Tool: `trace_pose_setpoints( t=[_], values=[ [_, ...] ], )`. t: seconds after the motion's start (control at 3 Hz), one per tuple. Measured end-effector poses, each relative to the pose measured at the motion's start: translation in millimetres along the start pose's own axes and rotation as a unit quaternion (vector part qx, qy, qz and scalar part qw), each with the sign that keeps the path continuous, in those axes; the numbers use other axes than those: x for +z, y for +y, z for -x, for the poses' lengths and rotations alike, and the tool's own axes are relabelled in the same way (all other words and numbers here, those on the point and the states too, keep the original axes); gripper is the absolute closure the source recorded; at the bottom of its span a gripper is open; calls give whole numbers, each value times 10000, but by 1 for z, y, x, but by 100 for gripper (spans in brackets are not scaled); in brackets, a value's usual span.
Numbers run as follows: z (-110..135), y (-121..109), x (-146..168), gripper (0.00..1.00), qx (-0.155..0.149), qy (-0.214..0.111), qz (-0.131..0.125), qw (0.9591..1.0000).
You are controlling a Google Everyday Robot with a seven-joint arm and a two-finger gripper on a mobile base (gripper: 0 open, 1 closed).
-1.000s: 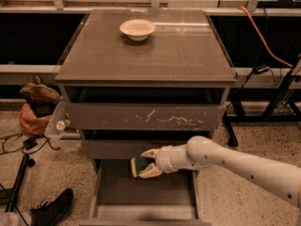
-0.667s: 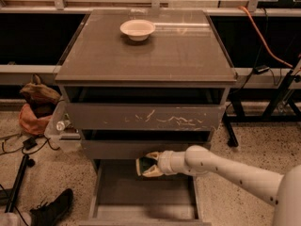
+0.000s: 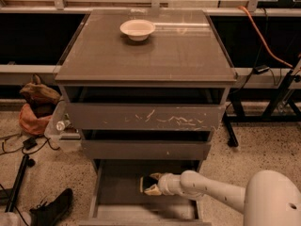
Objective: Place sponge into bottom drawer
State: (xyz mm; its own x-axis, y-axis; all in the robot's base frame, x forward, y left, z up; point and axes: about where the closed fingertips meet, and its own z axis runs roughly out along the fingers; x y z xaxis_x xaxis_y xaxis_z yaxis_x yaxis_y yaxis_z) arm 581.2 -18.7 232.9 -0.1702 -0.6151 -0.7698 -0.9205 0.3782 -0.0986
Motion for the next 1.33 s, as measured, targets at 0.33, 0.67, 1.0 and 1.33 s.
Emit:
trace_pose_setpoints(
  t=[0.33,0.67,1.0,1.33],
  values=[
    [0,0,0,100,0,0,0,10000],
    [-10,0,10,100,-58,-33,-77,9999],
    [-55,10,53,100,-94,69,42,9999],
    [-93,10,89,100,53,309,184,9993]
  ],
)
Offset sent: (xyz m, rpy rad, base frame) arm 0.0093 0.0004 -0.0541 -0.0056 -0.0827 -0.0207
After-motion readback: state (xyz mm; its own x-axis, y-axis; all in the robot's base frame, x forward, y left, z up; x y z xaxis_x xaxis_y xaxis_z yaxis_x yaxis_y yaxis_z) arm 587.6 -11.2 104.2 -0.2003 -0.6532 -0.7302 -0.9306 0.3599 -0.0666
